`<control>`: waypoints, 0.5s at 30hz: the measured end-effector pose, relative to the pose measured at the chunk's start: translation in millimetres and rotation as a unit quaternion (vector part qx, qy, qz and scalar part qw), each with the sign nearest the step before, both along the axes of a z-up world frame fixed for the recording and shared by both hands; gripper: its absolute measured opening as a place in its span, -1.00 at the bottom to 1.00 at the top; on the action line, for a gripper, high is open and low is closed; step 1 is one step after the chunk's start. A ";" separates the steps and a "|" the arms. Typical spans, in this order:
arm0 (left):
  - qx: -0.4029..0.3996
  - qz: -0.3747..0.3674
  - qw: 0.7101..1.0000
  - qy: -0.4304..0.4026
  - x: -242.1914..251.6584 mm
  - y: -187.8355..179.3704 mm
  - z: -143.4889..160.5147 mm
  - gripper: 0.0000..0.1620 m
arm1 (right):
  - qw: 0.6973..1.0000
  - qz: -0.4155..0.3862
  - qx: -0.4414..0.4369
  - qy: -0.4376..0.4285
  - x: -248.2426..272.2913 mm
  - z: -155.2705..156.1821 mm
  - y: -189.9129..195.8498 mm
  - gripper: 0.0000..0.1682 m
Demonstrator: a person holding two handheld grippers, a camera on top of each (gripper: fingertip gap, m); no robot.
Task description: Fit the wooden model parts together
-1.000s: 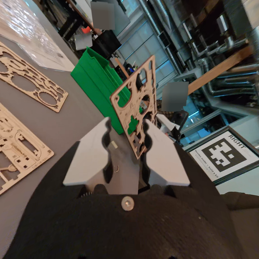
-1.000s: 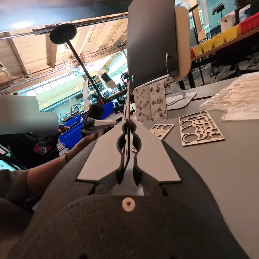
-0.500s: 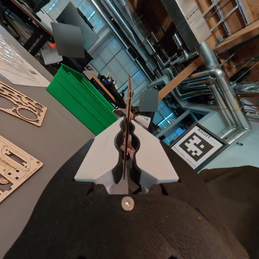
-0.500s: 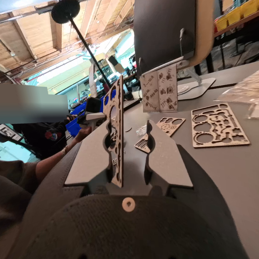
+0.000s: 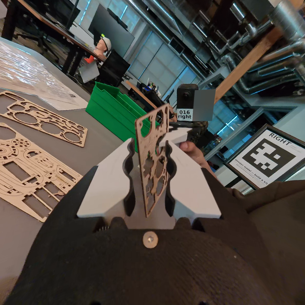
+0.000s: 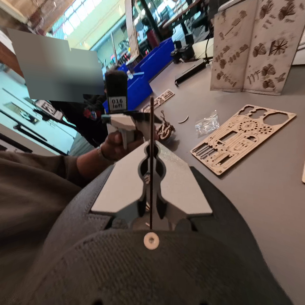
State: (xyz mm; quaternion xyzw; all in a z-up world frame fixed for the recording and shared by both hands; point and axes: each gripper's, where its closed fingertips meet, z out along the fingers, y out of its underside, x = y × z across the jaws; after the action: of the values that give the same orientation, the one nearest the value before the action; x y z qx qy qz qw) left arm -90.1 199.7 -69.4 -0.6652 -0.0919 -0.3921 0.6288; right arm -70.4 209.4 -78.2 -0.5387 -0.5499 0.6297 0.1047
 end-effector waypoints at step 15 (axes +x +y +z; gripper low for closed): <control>-0.017 -0.002 0.999 0.036 9.0 1.5 -6.7 -1.00 | 0.993 -0.084 0.080 -0.002 -6.1 -10.9 25.3 -0.66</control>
State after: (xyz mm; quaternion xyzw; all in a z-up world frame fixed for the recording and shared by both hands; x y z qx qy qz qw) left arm -81.2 201.3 -76.1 -0.6898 -0.0748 -0.3672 0.6195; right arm -76.6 234.7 -89.1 -0.5739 -0.5516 0.5716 0.1989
